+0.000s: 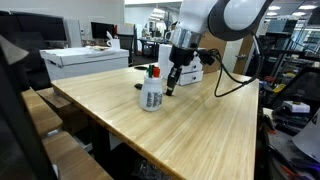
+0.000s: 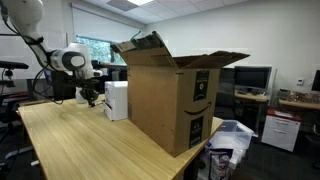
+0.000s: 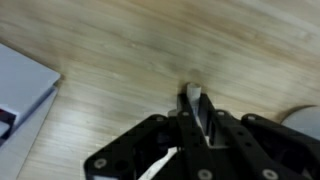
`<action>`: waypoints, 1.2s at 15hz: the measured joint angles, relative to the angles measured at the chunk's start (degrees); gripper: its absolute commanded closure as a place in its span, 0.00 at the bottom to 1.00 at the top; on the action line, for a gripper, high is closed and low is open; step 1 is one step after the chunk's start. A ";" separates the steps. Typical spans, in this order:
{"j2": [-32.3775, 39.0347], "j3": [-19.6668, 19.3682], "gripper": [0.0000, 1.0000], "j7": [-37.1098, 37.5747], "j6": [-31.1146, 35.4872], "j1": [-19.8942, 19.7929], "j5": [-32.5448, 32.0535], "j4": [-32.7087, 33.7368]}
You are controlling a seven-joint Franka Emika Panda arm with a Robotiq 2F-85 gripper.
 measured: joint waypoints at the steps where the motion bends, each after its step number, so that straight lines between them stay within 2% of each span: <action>1: -0.95 0.11 0.95 0.03 -2.18 0.01 0.06 -0.51; 4: -3.68 0.27 0.95 0.34 -6.51 0.02 0.09 -1.96; 13: -12.91 0.49 0.93 0.39 -13.95 0.00 1.84 -9.29; 15: -15.03 0.52 0.60 0.41 -15.37 0.00 1.85 -10.83; 18: -17.43 0.52 0.44 0.73 -15.71 -0.02 2.00 -12.80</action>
